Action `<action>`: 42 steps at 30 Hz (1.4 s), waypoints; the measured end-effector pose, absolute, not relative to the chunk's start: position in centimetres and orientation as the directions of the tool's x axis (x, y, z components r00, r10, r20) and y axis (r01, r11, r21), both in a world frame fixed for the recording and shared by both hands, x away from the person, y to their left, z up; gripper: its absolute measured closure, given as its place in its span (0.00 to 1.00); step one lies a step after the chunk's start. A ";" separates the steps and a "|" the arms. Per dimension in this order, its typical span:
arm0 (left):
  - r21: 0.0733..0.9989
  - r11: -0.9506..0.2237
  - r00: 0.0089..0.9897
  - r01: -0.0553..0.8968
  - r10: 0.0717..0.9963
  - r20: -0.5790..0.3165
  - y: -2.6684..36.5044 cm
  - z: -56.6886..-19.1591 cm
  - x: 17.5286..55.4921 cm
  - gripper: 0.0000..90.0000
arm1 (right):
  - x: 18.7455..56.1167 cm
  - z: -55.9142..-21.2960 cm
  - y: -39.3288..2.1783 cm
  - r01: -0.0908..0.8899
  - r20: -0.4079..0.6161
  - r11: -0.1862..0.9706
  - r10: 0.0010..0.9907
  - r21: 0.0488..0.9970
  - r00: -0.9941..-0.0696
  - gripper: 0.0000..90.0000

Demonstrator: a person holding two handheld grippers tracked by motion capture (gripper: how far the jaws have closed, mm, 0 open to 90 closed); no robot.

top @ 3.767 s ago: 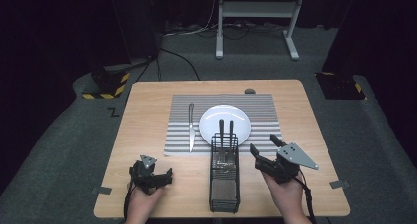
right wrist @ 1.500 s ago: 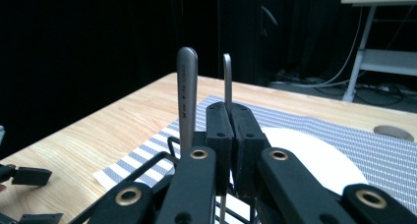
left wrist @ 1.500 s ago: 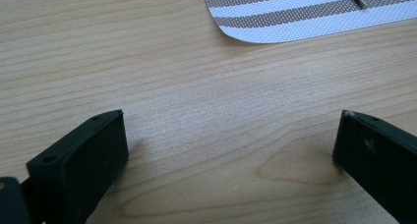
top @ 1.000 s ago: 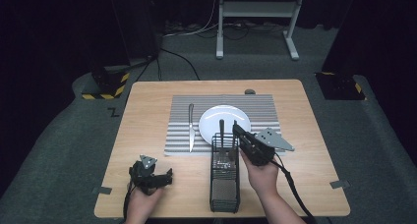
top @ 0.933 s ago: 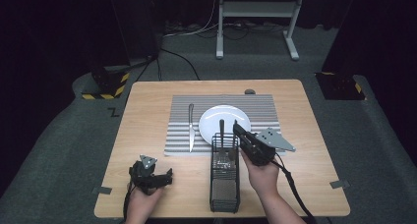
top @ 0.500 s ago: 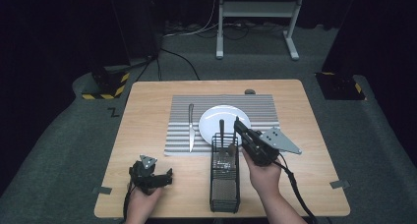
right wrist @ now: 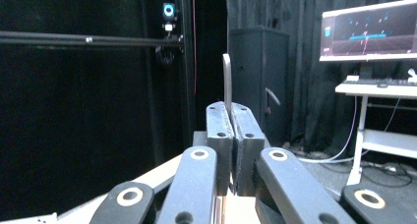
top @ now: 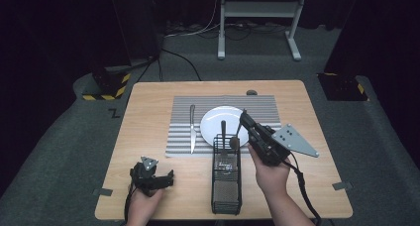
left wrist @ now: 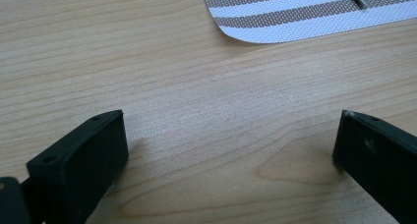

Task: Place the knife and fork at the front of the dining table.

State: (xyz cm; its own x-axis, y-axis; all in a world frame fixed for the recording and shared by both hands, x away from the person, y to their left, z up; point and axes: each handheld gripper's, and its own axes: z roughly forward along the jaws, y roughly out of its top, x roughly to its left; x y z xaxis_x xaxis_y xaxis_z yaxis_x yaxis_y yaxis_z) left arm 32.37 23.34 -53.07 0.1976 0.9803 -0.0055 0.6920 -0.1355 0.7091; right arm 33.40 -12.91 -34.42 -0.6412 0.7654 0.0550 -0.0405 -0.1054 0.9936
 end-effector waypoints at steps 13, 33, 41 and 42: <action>0.709 -0.136 0.197 0.692 0.980 -0.005 23.3 -53.1 32.4 0.00 | 33.3 -33.8 -17.5 -0.071 0.040 -0.094 0.836 0.993 -0.547 0.98; 0.709 -0.137 0.197 0.691 0.980 -0.003 23.3 -53.1 32.4 0.00 | 34.8 -40.1 -22.0 0.049 0.052 -0.033 0.890 0.998 -0.453 0.98; 0.709 -0.138 0.200 0.692 0.980 -0.004 23.3 -53.1 32.4 0.00 | 36.2 -41.5 -21.8 0.076 0.051 -0.019 0.896 0.997 -0.440 0.98; 0.709 -0.138 0.200 0.692 0.980 -0.004 23.3 -53.1 32.4 0.00 | 36.4 -41.6 -21.7 0.080 0.049 -0.015 0.897 0.997 -0.440 0.98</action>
State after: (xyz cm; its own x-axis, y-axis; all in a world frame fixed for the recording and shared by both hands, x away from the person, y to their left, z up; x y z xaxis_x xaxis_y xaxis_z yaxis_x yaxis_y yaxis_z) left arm 32.37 23.34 -53.07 0.1998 0.9798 -0.0044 0.6915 -0.1378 0.7091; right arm 36.37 -21.72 -41.64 -0.4399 0.8967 0.0490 0.0799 -0.0153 0.9967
